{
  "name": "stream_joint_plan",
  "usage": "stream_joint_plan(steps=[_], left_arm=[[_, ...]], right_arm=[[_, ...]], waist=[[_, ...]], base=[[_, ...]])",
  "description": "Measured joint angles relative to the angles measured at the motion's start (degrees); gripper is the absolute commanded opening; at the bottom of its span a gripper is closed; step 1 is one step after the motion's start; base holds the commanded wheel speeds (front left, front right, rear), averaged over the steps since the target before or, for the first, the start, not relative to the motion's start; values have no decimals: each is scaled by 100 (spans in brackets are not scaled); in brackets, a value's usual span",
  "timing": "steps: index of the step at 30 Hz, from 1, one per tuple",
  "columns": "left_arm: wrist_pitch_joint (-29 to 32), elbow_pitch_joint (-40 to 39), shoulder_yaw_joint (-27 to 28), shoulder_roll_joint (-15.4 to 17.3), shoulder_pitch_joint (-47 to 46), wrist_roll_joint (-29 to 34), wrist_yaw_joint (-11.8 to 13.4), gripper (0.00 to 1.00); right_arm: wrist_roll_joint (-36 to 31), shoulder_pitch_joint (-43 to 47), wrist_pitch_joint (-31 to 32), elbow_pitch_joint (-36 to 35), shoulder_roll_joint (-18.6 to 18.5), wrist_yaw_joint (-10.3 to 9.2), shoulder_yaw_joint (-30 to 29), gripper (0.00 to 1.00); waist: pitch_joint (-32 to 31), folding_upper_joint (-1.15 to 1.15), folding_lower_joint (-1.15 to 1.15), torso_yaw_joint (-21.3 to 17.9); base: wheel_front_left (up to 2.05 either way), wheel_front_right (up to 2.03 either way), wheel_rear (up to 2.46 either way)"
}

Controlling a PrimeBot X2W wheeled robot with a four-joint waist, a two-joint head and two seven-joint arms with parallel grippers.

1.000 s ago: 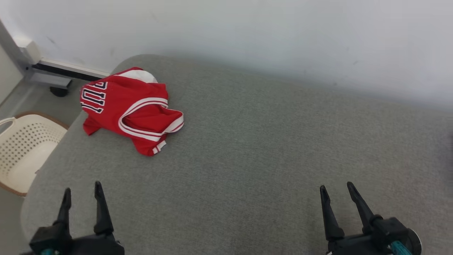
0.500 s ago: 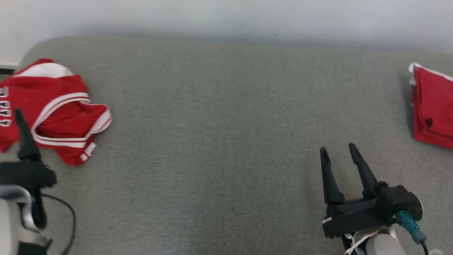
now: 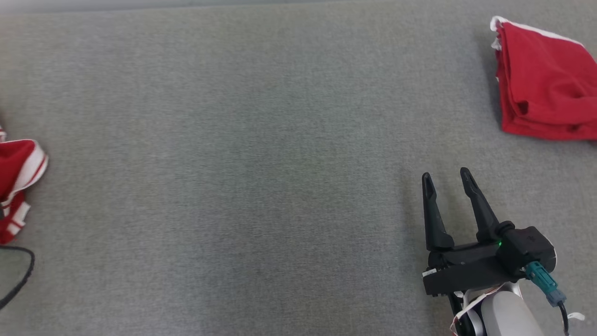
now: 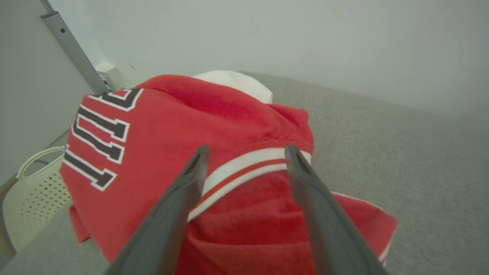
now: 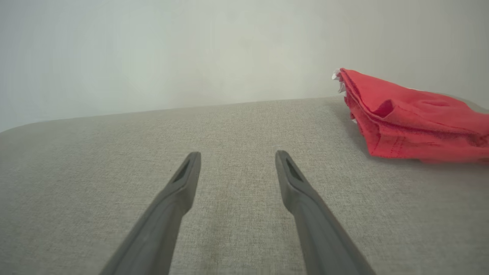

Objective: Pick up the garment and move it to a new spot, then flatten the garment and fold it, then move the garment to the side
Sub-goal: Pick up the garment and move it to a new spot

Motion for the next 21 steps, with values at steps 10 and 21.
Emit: stream_joint_plan(steps=[10, 21], left_arm=[[1272, 1187, -13, 113, -336, -152, 221, 100], [1429, 1549, -110, 159, -495, -213, 294, 0]], right_arm=[[-63, -6, 0, 26, 0, 0, -18, 100], [-104, 17, 0, 83, 0, 0, 57, 100]], waist=[[113, -1, -1, -162], [-55, -2, -2, -111]], base=[[0, 0, 0], [0, 0, 0]])
